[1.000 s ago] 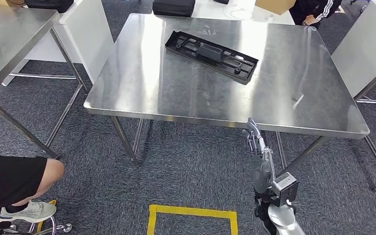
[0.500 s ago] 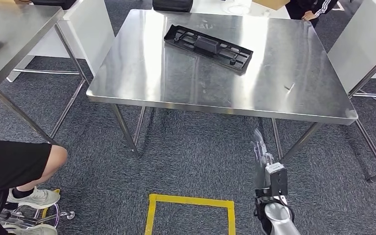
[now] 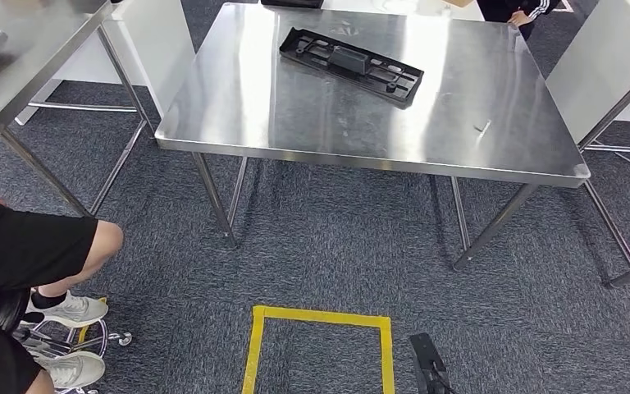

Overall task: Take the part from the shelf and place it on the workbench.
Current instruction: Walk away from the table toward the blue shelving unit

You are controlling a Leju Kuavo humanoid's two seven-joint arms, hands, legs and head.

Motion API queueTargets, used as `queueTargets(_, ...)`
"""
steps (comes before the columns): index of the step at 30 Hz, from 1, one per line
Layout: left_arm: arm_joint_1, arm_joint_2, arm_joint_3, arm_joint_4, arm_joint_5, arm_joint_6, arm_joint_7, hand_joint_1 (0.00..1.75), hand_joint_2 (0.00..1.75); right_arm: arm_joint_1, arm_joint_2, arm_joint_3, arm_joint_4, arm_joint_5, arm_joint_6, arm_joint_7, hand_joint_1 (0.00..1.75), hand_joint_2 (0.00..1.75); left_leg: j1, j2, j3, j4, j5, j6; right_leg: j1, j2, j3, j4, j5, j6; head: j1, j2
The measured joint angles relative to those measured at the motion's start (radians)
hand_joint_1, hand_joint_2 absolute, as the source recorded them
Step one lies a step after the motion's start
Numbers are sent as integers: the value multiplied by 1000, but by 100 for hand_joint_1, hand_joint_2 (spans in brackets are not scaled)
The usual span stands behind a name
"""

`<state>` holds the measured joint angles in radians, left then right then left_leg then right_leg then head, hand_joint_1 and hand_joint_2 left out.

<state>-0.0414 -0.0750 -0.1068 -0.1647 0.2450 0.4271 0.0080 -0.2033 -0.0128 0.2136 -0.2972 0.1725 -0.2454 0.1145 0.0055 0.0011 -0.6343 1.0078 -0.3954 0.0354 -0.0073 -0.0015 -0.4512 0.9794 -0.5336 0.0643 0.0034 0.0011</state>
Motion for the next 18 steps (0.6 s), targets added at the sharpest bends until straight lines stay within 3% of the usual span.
queueTargets(3, 0, -6, 7, 0, 0, 16, 0, 0, 0, 21, 0, 52, 44, 78, 37, 46, 0, 0, 1, 2, -3, 1, 9, -18, 1, 0, -7, -16, 6, -26, -1, 0)
queueTargets(5, 3, -8, 10, 0, 1, 21, -2, 0, 0, 29, 1, 80, 61, 93, 74, 43, 0, 0, 4, 0, -21, 46, -49, -28, -6, -2, -22, -17, 22, -49, -2, 0)
queueTargets(7, 4, -9, 13, 0, 3, 22, -11, 0, 0, 34, 0, 98, 75, 92, 108, 39, 0, 0, 6, -1, -54, 167, -153, -35, -5, -4, -40, -16, 39, -63, -2, 0)
queueTargets(8, 4, -10, 14, 0, 4, 18, -18, 0, 0, 38, -1, 103, 81, 89, 120, 38, 0, 0, 6, -2, -68, 233, -188, -38, -3, -5, -50, -14, 48, -64, -2, 0)
queueTargets(9, 4, -10, 16, 0, 5, 13, -25, 0, 0, 44, -2, 107, 87, 84, 128, 38, 0, 0, 6, -2, -71, 279, -200, -39, -2, -6, -59, -12, 55, -63, -2, 0)
queueTargets(10, 4, -10, 18, 0, 6, 7, -31, 0, 0, 49, -3, 109, 93, 79, 135, 39, 0, 0, 6, -2, -58, 290, -190, -39, -1, -6, -69, -8, 62, -61, -2, 0)
queueTargets(11, 4, -9, 19, 0, 7, 1, -36, 0, 0, 54, -4, 110, 97, 75, 139, 40, 0, 0, 6, -2, -26, 261, -167, -38, -1, -7, -80, -2, 67, -59, -2, 0)
queueTargets(12, 4, -9, 19, 0, 8, -5, -41, 0, 0, 59, -5, 111, 101, 72, 141, 42, 0, 0, 6, -2, 24, 199, -143, -35, -1, -7, -89, 5, 70, -56, -2, 0)
queueTargets(14, 3, -7, 20, 0, 10, -19, -52, 0, 0, 67, -6, 111, 106, 67, 144, 48, 0, 0, 5, -3, 117, 63, -128, -28, 2, -6, -106, 19, 75, -49, -2, 0)
queueTargets(16, 1, -6, 20, 0, 9, -35, -59, 0, 0, 73, -6, 111, 110, 67, 151, 56, 0, 0, -1, -4, 146, 5, -138, -21, 6, -7, -118, 26, 84, -36, -1, 0)
queueTargets(18, 1, -5, 20, 0, 8, -47, -61, 0, 0, 82, -6, 114, 115, 69, 157, 66, 0, 0, -2, -3, 135, -5, -128, -5, 5, -7, -125, 28, 92, -20, -1, 0)
